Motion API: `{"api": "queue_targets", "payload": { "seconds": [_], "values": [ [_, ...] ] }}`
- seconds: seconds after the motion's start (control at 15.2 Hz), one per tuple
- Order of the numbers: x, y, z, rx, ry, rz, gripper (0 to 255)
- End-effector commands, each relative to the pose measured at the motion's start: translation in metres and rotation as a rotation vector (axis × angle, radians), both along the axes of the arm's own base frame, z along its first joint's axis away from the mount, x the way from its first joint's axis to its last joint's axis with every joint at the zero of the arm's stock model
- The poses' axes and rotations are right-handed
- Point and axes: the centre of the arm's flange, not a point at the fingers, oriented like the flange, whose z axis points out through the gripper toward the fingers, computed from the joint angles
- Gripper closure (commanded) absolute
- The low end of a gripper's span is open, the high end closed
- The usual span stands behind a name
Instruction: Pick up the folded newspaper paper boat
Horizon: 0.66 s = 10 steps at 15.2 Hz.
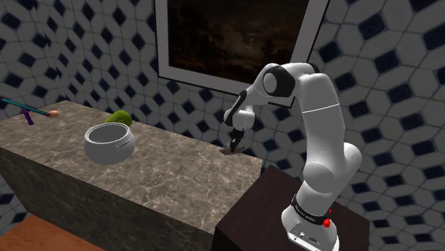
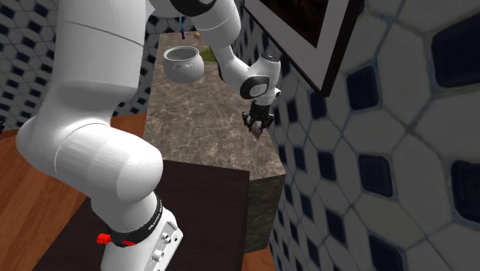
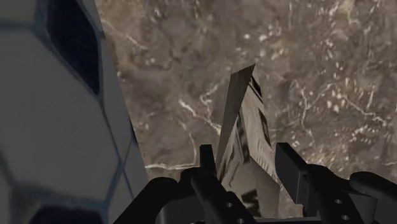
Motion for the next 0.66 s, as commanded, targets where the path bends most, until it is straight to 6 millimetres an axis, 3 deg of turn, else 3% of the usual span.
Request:
{"api": "queue_targets", "payload": {
  "seconds": [0.0,0.46,0.59],
  "values": [
    [-0.001,0.0,0.011,0.0,0.0,0.0,255],
    [-0.001,0.0,0.048,0.0,0.0,0.0,255],
    [-0.001,0.0,0.049,0.0,0.0,0.0,255]
  ]
}}
